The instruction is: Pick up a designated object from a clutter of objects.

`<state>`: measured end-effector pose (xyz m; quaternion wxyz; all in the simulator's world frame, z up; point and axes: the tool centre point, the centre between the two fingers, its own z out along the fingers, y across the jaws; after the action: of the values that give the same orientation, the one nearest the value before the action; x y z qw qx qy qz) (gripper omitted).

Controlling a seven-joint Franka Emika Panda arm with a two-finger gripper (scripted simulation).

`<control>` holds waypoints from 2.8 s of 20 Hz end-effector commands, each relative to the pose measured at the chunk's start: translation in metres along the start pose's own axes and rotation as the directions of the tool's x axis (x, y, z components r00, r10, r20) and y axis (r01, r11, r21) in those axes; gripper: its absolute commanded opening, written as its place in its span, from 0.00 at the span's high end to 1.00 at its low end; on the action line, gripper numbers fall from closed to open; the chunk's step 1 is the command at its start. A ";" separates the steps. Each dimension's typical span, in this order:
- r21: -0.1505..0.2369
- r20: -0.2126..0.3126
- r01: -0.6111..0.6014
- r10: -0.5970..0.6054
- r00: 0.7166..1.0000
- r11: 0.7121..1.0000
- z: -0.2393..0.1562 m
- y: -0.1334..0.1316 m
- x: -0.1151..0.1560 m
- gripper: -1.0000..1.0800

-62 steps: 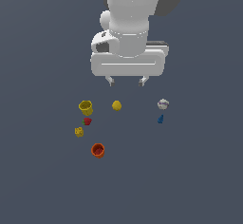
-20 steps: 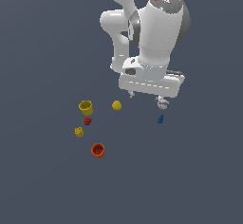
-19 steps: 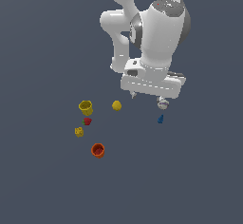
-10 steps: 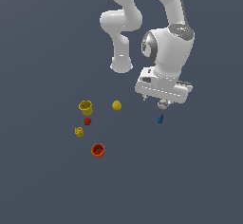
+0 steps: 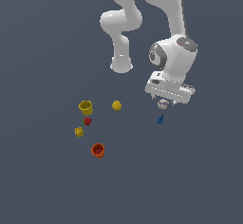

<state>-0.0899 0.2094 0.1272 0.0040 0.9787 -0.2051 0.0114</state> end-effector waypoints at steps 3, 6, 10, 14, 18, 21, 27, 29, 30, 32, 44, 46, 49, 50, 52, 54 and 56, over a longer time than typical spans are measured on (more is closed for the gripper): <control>0.001 0.010 -0.032 0.032 0.999 0.999 0.018 -0.008 -0.028 0.04; 0.001 0.015 -0.048 0.047 0.999 0.999 0.027 -0.011 -0.042 0.04; 0.001 0.021 -0.062 0.062 0.998 0.998 0.035 -0.013 -0.055 0.04; 0.001 0.024 -0.069 0.069 0.997 0.998 0.039 -0.014 -0.062 0.04; 0.001 0.024 -0.067 0.067 0.997 0.998 0.039 -0.014 -0.062 0.04; 0.001 0.024 -0.067 0.067 0.997 0.998 0.043 -0.014 -0.062 0.04; 0.001 0.025 -0.068 0.068 0.997 0.998 0.064 -0.014 -0.064 0.04; 0.001 0.025 -0.068 0.068 0.997 0.998 0.074 -0.014 -0.064 0.04; 0.001 0.024 -0.068 0.068 0.997 0.998 0.077 -0.014 -0.064 0.04; 0.001 0.024 -0.068 0.068 0.997 0.998 0.084 -0.014 -0.065 0.04; 0.001 0.024 -0.069 0.069 0.997 0.998 0.089 -0.015 -0.064 1.00; 0.001 0.024 -0.069 0.069 0.997 0.998 0.089 -0.015 -0.064 1.00; 0.001 0.024 -0.069 0.069 0.997 0.998 0.089 -0.015 -0.064 1.00; 0.001 0.024 -0.069 0.069 0.997 0.998 0.089 -0.015 -0.064 1.00; 0.001 0.024 -0.069 0.069 0.997 0.998 0.089 -0.014 -0.064 1.00; 0.001 0.024 -0.069 0.069 0.997 0.998 0.087 -0.014 -0.063 1.00; 0.001 0.024 -0.069 0.069 0.997 0.998 0.084 -0.013 -0.062 1.00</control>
<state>-0.1410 0.2458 0.0392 0.0007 0.9711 -0.2388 -0.0008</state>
